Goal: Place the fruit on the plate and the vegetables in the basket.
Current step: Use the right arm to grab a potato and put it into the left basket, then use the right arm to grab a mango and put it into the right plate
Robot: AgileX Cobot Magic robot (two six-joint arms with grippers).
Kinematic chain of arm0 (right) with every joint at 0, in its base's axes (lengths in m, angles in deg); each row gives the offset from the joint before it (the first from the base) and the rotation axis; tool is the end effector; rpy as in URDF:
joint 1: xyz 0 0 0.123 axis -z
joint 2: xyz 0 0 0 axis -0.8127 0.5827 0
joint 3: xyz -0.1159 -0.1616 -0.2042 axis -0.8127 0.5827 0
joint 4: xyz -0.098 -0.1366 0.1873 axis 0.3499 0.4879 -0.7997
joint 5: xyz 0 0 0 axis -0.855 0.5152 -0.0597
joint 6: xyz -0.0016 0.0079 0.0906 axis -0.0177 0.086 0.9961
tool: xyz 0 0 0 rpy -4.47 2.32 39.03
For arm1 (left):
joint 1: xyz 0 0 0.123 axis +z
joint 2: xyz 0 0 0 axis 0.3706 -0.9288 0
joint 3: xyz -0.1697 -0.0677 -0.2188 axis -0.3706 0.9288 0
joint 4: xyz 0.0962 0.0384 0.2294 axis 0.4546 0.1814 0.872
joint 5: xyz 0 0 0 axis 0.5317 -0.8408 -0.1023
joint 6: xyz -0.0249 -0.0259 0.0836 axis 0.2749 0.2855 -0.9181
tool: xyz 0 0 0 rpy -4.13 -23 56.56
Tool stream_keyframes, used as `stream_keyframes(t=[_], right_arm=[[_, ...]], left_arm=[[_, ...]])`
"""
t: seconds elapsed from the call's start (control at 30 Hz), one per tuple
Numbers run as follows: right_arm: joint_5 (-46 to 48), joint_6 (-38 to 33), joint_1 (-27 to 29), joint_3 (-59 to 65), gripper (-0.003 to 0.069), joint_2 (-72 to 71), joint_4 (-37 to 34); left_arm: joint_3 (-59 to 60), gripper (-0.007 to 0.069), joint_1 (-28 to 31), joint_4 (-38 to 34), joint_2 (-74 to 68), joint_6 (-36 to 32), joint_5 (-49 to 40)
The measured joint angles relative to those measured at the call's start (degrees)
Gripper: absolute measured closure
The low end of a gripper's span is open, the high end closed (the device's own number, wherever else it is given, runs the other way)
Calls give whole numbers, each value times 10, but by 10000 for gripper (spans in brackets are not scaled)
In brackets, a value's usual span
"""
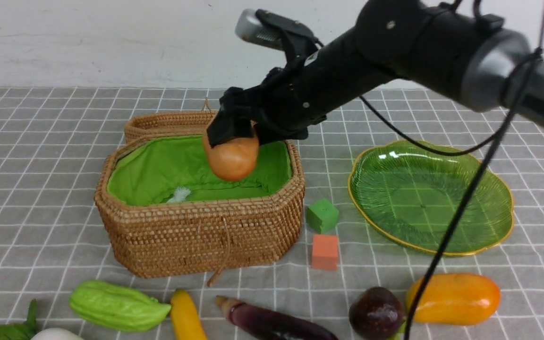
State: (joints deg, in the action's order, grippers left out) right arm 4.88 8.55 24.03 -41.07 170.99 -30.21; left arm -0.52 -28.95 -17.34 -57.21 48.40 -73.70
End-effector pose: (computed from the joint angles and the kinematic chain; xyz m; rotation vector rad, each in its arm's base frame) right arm 0.3925 0.2737 0.3088 -0.5300 2.3404 0.8937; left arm 0.0512 -0.0096 0.1690 -0.3333 1.8854 -0.4588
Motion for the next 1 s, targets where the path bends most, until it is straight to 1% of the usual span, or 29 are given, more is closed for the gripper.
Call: stream_keyframes(t=[0.17, 0.2, 0.3, 0.33, 0.4, 0.47, 0.53, 0.63, 0.77, 0.8, 0.83, 0.9, 0.93, 1.0], right_arm=[[-12, 38, 0, -7, 76, 27, 40], [-11, 49, 0, -8, 76, 27, 63], [-9, 60, 0, -11, 66, 27, 82], [-2, 67, 0, -11, 37, 24, 98], [15, 68, 0, -11, 5, 20, 118], [24, 70, 0, -11, -6, 17, 129], [50, 82, 0, -11, -11, -1, 169], [96, 111, 0, -11, -1, -32, 224], [200, 187, 0, -11, 27, -87, 329], [206, 191, 0, -11, 30, -93, 335], [245, 220, 0, -9, 51, -120, 392], [250, 229, 0, -3, 65, -138, 415], [253, 237, 0, 14, 85, -165, 436], [256, 243, 0, 60, 111, -211, 442]], left_arm=[[0, 386, 0, 0, 0, 0, 0], [0, 386, 0, 0, 0, 0, 0], [0, 386, 0, 0, 0, 0, 0], [0, 386, 0, 0, 0, 0, 0], [0, 386, 0, 0, 0, 0, 0], [0, 386, 0, 0, 0, 0, 0], [0, 386, 0, 0, 0, 0, 0], [0, 386, 0, 0, 0, 0, 0], [0, 386, 0, 0, 0, 0, 0], [0, 386, 0, 0, 0, 0, 0], [0, 386, 0, 0, 0, 0, 0], [0, 386, 0, 0, 0, 0, 0], [0, 386, 0, 0, 0, 0, 0], [0, 386, 0, 0, 0, 0, 0]])
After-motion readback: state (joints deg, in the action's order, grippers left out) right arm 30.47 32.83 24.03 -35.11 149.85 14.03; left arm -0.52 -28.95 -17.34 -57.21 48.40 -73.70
